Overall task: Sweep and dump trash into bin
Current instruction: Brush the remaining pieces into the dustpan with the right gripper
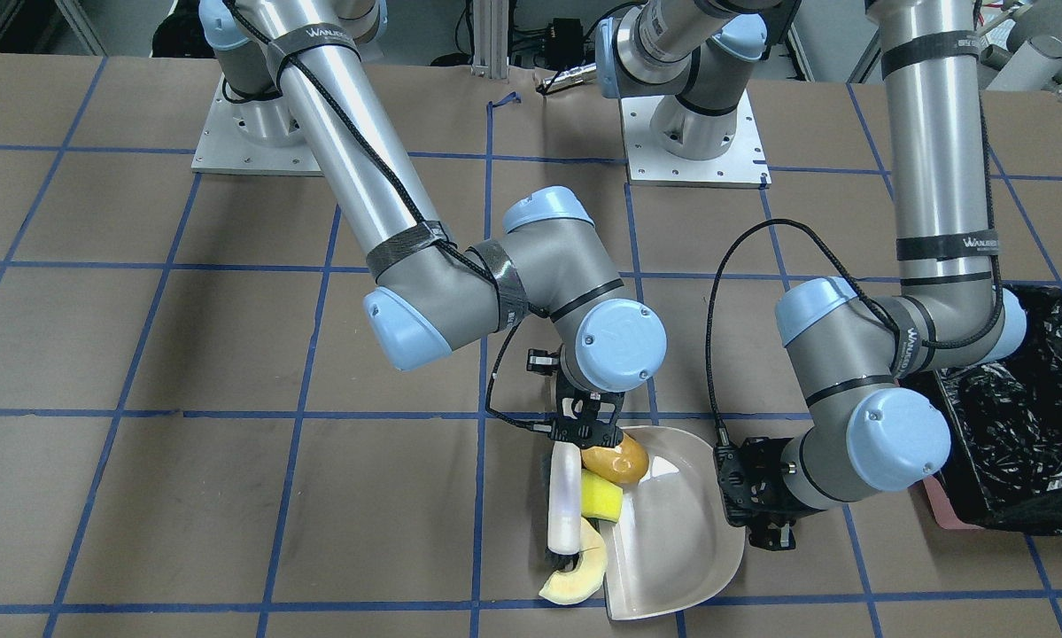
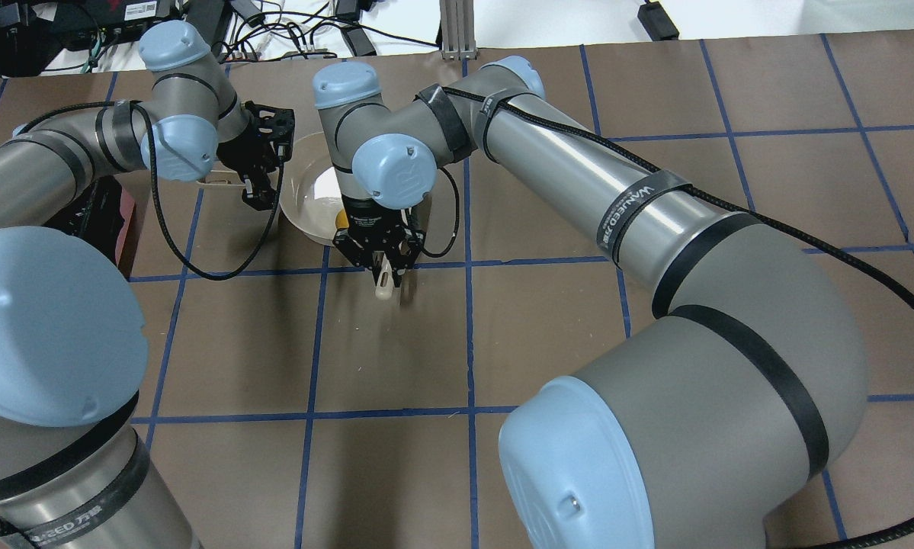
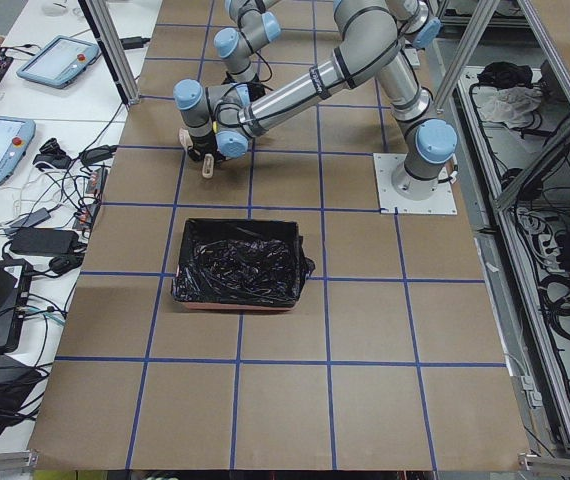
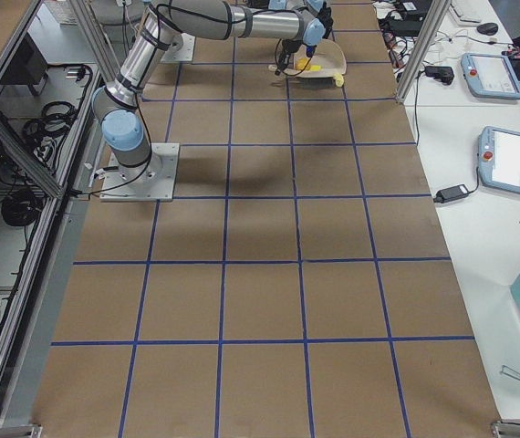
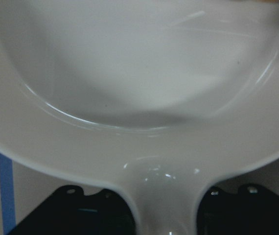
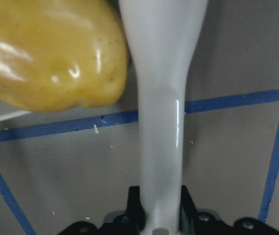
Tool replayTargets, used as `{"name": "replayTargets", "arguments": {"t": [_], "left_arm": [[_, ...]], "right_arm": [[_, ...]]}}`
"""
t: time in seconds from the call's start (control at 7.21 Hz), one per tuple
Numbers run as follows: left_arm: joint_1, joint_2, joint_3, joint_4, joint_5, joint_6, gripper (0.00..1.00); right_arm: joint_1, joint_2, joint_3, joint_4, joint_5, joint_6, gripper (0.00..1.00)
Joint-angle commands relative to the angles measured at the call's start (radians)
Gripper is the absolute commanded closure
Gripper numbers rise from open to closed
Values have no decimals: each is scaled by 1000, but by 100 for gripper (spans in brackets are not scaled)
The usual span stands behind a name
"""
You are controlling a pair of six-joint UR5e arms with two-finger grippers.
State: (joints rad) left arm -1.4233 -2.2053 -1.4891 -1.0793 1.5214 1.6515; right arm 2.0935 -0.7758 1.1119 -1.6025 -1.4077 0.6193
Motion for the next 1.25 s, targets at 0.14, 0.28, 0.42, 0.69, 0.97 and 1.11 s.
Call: {"name": "replayTargets", "arguments": {"t": [0.14, 0.28, 0.42, 0.69, 0.97, 1.11], "left_arm": [[3, -1, 0, -1, 0, 1, 100], [3, -1, 1, -1, 0, 1, 100], [3, -1, 0, -1, -1, 1, 100], [3, 1, 0, -1, 0, 1, 100], [3, 1, 0, -1, 0, 1, 100], [3, 1, 0, -1, 0, 1, 100]], "right_arm": [[23, 3, -1, -34, 35, 37, 100], [37, 3, -1, -36, 35, 51, 100], [48, 6, -3, -49, 36, 65, 100], [65, 4, -3, -71, 88, 94, 100], [80, 6, -3, -89, 96, 108, 100], [86, 4, -9, -99, 127, 111, 100]]}}
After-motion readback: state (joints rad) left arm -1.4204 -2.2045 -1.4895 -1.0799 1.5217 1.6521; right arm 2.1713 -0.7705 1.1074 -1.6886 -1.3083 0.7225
